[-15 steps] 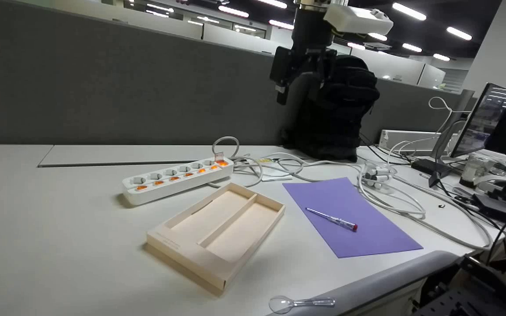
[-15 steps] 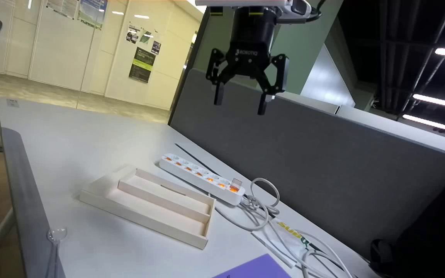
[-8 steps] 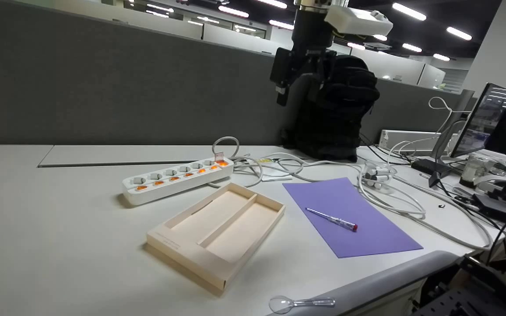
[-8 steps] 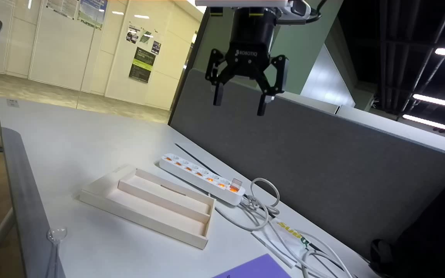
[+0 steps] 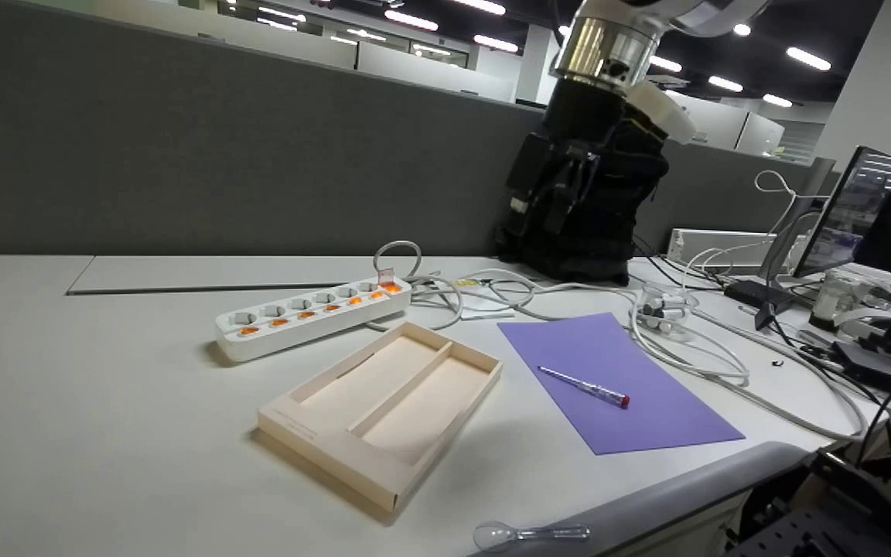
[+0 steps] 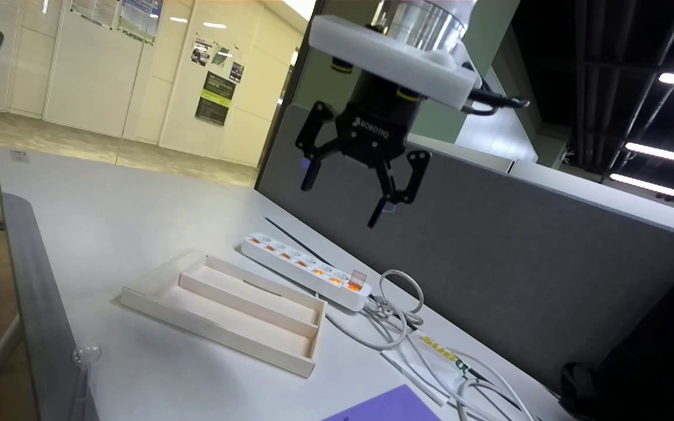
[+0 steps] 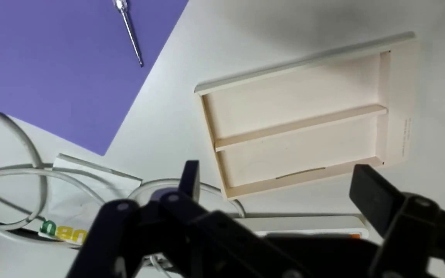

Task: Pick up the screwdriver and put it on the tray

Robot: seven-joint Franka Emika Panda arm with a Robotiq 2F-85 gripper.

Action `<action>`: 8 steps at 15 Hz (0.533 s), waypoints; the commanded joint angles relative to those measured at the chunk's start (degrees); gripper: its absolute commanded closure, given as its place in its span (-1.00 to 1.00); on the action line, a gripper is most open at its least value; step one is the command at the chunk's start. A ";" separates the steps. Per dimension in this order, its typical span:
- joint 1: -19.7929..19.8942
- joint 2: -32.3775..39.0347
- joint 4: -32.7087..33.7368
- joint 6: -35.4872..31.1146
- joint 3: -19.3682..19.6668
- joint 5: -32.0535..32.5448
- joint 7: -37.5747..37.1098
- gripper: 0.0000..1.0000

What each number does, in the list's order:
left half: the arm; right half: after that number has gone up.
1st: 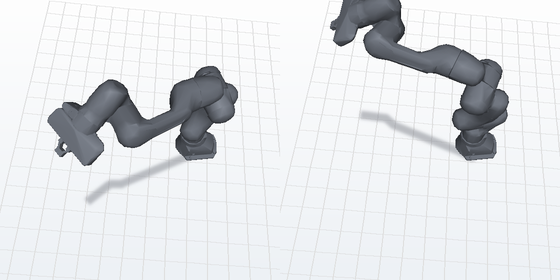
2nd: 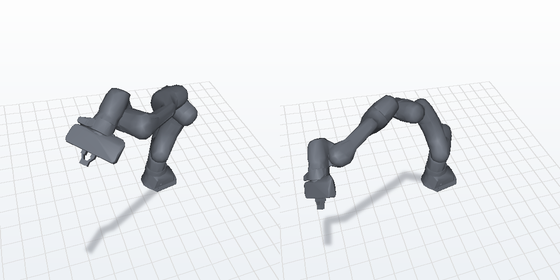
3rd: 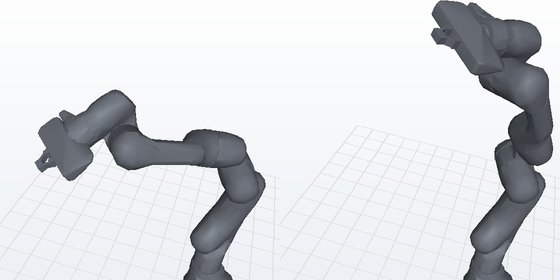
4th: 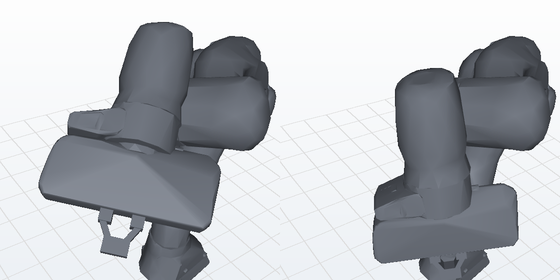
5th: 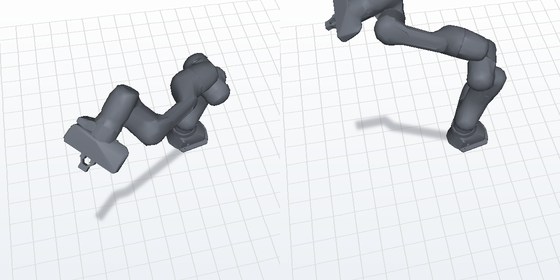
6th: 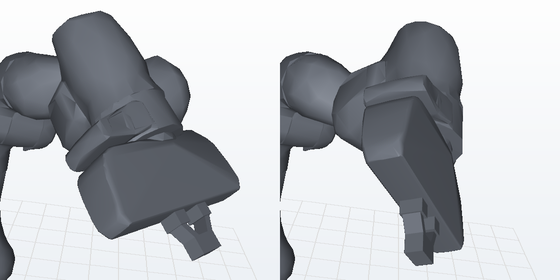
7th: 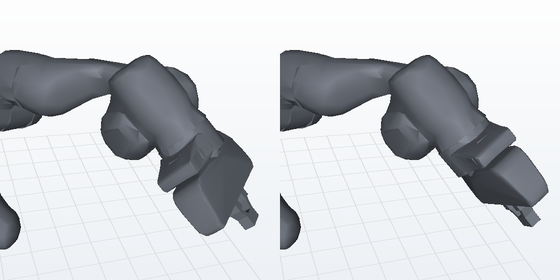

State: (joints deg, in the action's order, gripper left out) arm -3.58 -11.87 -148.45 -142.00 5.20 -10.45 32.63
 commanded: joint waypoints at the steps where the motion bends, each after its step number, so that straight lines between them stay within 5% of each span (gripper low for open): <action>1: 1.93 4.80 0.82 -0.67 2.53 -0.10 2.89 -1.00; 5: 5.72 10.65 1.22 -2.58 2.76 3.37 -1.18 -1.00; 8: 8.32 14.35 0.65 -8.21 2.65 12.68 -10.04 -1.00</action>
State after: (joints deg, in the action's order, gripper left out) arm 2.83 -0.99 -148.39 -145.90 8.05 -5.65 31.75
